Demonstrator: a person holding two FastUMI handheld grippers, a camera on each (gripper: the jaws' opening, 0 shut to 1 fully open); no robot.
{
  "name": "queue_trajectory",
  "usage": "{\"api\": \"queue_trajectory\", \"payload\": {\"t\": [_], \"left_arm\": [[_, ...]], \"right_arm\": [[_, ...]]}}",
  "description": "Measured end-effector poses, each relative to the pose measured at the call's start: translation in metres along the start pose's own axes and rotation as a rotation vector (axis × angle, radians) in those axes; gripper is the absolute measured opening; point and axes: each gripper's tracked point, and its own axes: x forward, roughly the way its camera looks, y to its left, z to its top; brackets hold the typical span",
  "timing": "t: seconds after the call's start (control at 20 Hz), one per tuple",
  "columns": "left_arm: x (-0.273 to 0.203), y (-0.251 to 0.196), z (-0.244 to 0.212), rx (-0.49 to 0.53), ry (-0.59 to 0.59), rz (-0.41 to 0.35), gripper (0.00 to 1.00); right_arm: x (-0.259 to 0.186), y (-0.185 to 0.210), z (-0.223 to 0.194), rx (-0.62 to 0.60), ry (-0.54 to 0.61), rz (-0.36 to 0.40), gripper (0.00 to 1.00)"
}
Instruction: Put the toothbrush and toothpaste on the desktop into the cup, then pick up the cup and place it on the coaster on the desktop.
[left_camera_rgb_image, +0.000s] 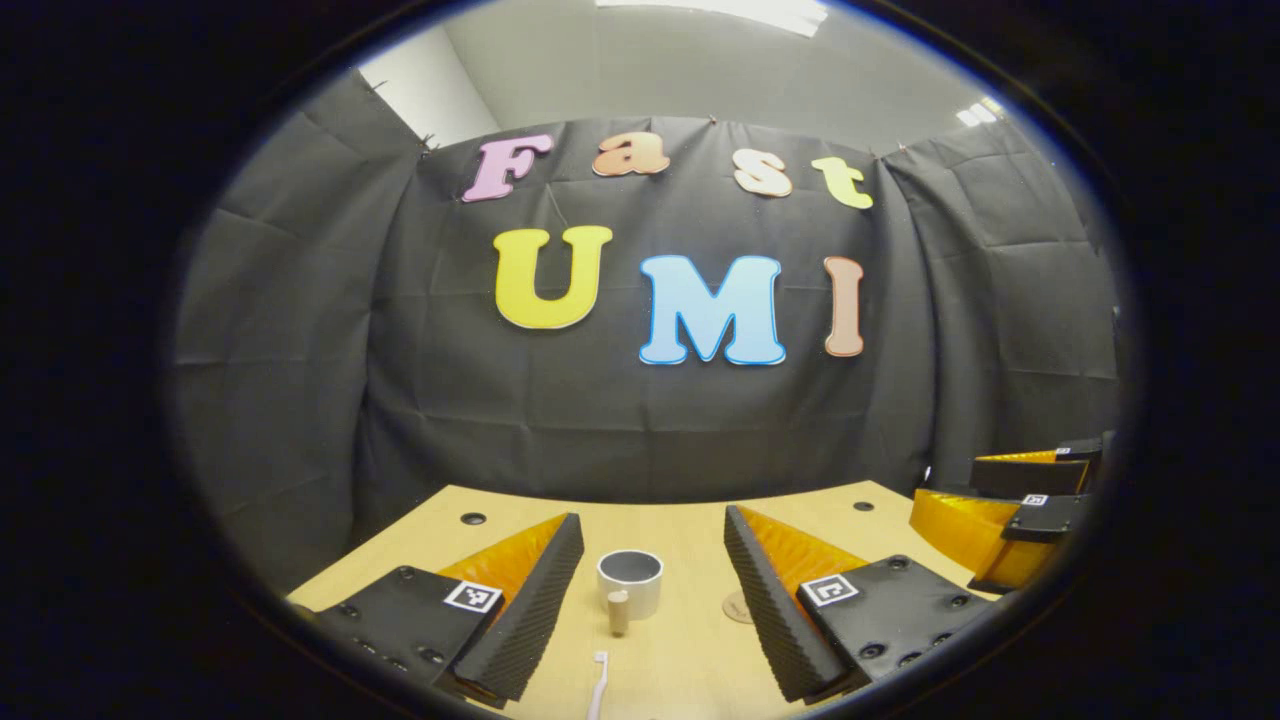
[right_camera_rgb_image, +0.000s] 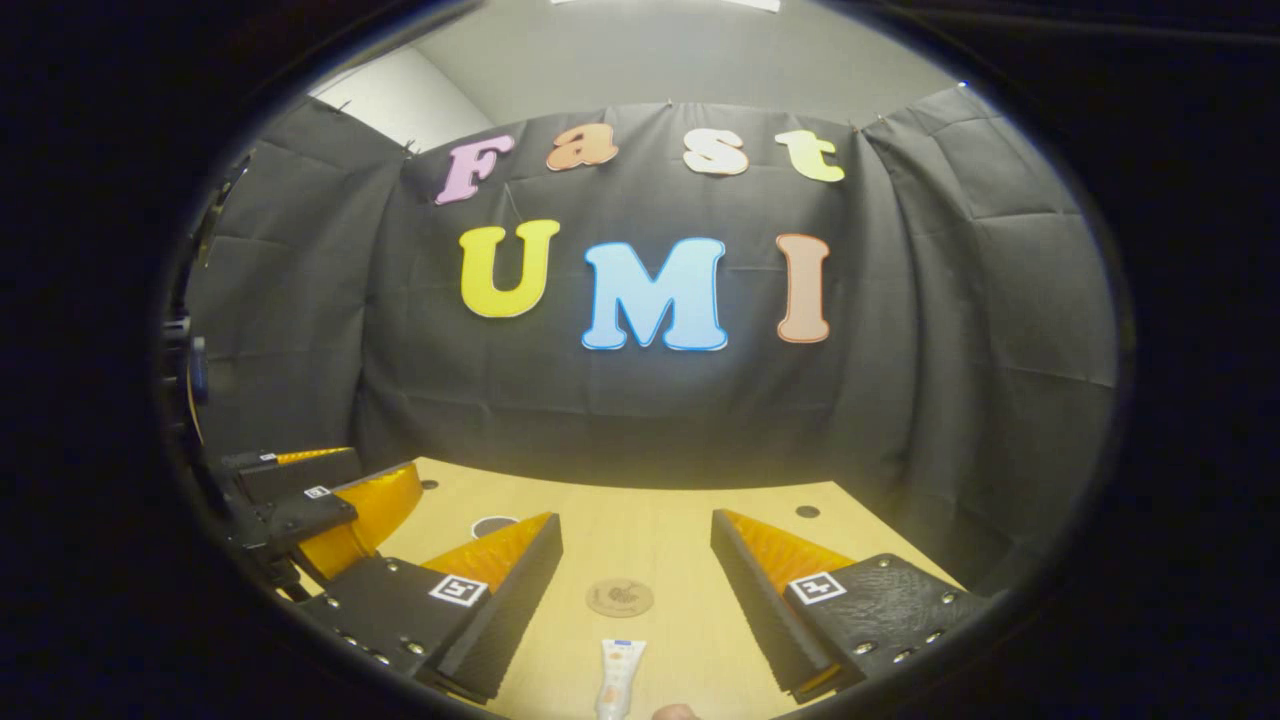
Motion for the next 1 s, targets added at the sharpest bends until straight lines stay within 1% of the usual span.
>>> {"api": "queue_trajectory", "payload": {"t": [0.2,0.25,0.3,0.45,0.55,0.75,1.0], "left_arm": [[-0.003,-0.001,-0.006,-0.007,0.024,-0.005,0.93],[-0.002,0.0,-0.008,-0.013,0.034,-0.008,0.96],[-0.002,0.001,-0.01,-0.019,0.044,-0.006,0.93],[0.002,0.005,-0.028,-0.044,0.096,0.003,0.93],[0.002,0.007,-0.045,-0.074,0.15,0.01,0.93],[0.001,0.014,-0.092,-0.153,0.303,0.024,0.93],[0.001,0.027,-0.134,-0.203,0.448,0.058,0.94]], "right_arm": [[0.001,0.002,-0.009,-0.003,0.039,-0.003,0.94],[0.002,0.003,-0.014,-0.003,0.059,-0.004,0.96],[0.003,0.003,-0.019,-0.001,0.084,-0.008,0.94],[0.004,0.006,-0.037,0.028,0.152,-0.004,0.94],[0.006,0.007,-0.048,0.045,0.198,-0.004,0.94],[0.009,0.008,-0.079,0.05,0.32,-0.016,0.94],[0.013,0.02,-0.116,0.047,0.469,0.011,0.94]]}}
